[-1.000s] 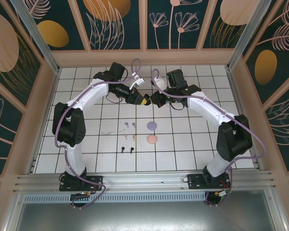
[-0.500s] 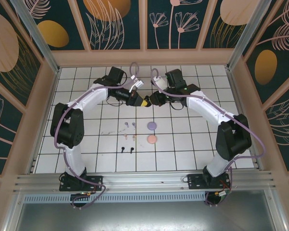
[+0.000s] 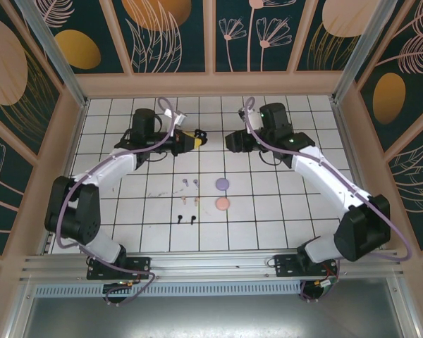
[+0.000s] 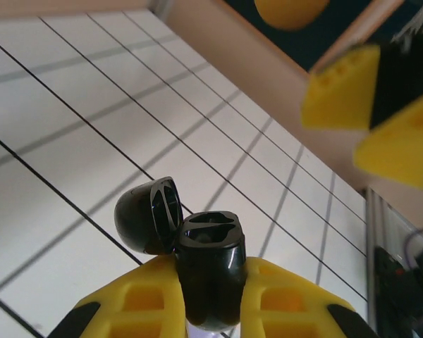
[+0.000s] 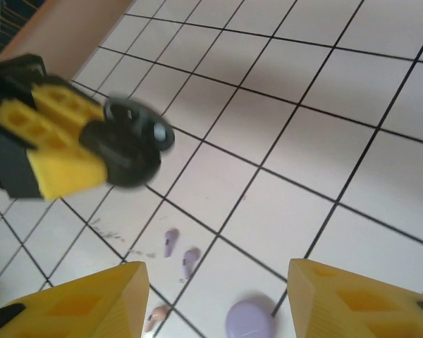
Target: Insert the wireless bluetooth earbuds into the charging case
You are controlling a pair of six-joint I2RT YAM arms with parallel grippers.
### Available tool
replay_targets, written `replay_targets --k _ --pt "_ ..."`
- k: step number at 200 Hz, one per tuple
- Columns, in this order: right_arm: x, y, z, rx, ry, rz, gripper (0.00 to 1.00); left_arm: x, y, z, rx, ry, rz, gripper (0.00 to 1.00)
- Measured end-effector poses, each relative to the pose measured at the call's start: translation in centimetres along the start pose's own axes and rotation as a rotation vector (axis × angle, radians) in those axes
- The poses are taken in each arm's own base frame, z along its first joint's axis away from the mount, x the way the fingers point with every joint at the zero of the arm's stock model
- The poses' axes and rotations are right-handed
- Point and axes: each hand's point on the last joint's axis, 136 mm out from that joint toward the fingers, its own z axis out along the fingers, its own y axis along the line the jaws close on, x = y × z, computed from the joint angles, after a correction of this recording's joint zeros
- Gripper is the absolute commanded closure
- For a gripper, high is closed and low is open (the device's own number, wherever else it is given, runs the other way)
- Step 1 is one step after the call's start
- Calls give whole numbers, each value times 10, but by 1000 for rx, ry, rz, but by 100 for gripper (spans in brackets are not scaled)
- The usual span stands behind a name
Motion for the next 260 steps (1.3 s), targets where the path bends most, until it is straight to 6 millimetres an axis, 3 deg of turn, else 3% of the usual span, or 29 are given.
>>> replay_targets --k 17,62,114,153,219,260 --pt "20 16 9 -26 39 44 45 -14 1 -9 -64 -71 32 100" --pt "96 76 57 -47 243 142 46 -39 12 -36 -249 -228 82 100" --pt "161 101 94 83 385 276 48 -62 34 -69 -435 -386 90 100" --pt "187 111 103 170 428 338 50 -64 57 -89 -537 -467 48 100" --pt "205 148 135 220 486 347 59 -76 78 -123 -614 -603 -11 100" --pt "222 150 146 268 537 352 64 -82 87 -142 -640 -662 -33 100"
